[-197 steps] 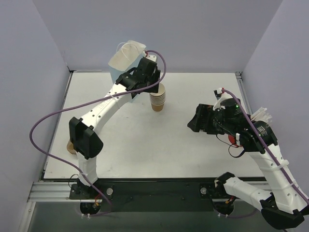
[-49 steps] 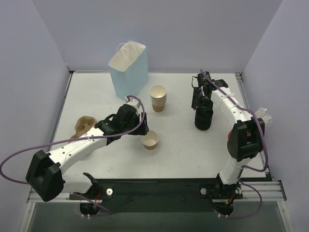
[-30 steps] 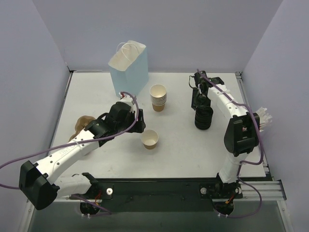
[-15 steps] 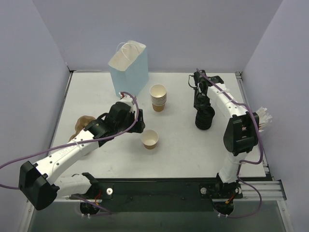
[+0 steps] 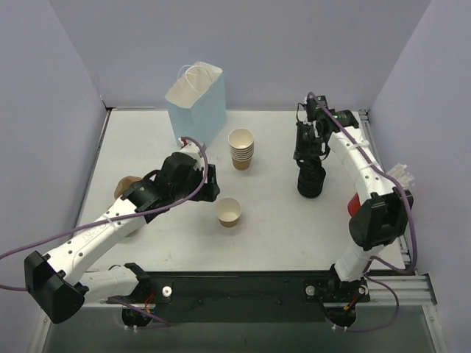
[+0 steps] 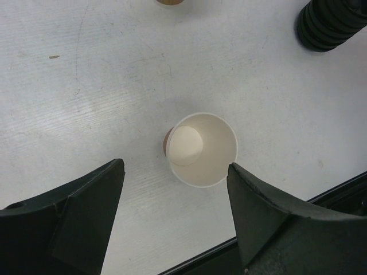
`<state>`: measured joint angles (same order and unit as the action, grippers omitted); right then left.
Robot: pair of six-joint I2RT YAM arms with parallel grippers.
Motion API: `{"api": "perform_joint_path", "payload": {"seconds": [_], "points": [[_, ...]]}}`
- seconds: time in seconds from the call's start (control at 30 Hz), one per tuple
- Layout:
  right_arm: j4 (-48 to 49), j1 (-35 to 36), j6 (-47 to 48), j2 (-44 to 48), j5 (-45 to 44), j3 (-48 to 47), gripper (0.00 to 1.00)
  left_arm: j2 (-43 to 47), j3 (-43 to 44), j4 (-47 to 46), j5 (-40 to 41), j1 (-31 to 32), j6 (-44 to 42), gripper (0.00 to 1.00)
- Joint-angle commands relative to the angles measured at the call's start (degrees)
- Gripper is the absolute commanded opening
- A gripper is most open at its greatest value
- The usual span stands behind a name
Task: Pack the takeout coffee
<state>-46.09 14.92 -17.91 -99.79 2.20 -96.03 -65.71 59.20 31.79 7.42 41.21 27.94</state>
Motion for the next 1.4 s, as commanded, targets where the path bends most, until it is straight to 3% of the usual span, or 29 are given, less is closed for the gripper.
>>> {"api": "perform_joint_path", "payload": {"seconds": [0.0, 0.03, 0.13, 0.23, 0.27, 0.33, 0.37, 0.43, 0.47, 0.6, 0.73, 0.83, 0.93, 1.07, 1.37], "points": [[0.63, 0.02, -2.82, 9.69, 23.16, -2.59, 0.1, 1.03, 7.59, 3.62, -1.17, -0.08, 1.32, 0.82], [2.47, 0.02, -4.57, 12.31, 33.12, -1.8, 0.1, 0.94, 8.03, 3.63, -2.05, -0.25, 1.58, 0.82], [15.02, 0.37, -14.93, 17.5, 50.02, 4.69, 0.09, 1.73, 8.48, 1.88, -7.06, -0.52, 2.81, 0.81], [35.66, 0.9, -31.62, 22.86, 59.38, 15.14, 0.09, 2.87, 8.91, 0.47, -10.4, -0.87, 5.27, 0.8], [48.24, 0.99, -36.97, 24.19, 60.46, 18.13, 0.09, 3.31, 8.92, -0.75, -11.89, -0.87, 5.89, 0.79], [61.66, 1.08, -51.82, 27.43, 61.43, 25.67, 0.08, 4.62, 9.09, -2.08, -13.82, -1.31, 7.91, 0.79], [73.3, 0.99, -56.05, 27.98, 61.78, 27.46, 0.08, 5.59, 9.18, -4.0, -14.62, -1.48, 8.61, 0.79], [82.78, 1.17, -67.4, 28.24, 61.88, 31.05, 0.07, 6.56, 8.39, -6.99, -17.25, -2.36, 10.9, 0.78], [89.61, 1.51, -69.95, 28.07, 61.7, 31.69, 0.07, 7.69, 7.78, -10.92, -18.22, -2.62, 11.86, 0.77], [100.38, 2.57, -77.7, 27.72, 59.86, 33.54, 0.07, 8.76, 4.09, -18.68, -23.05, -5.17, 18.88, 0.74], [104.79, 4.5, -80.35, 25.79, 60.47, 32.22, 0.07, 8.15, 2.33, -22.2, -29.37, -10.0, 24.61, 0.69], [103.83, 5.47, -79.91, 24.99, 61.35, 31.43, 0.07, 7.71, 3.28, -24.67, -31.5, -12.03, 24.09, 0.67], [98.05, 6.17, -74.83, 25.87, 60.91, 31.43, 0.07, 6.04, 7.5, -23.44, -32.29, -12.21, 21.46, 0.67], [79.1, 7.58, -61.12, 27.28, 60.12, 28.8, 0.07, 3.67, 11.55, -24.22, -34.92, -12.12, 22.59, 0.65], [78.6, 8.63, -59.61, 27.37, 58.27, 29.49, 0.07, 2.26, 9.09, -33.55, -37.39, -11.59, 31.47, 0.6]]}}
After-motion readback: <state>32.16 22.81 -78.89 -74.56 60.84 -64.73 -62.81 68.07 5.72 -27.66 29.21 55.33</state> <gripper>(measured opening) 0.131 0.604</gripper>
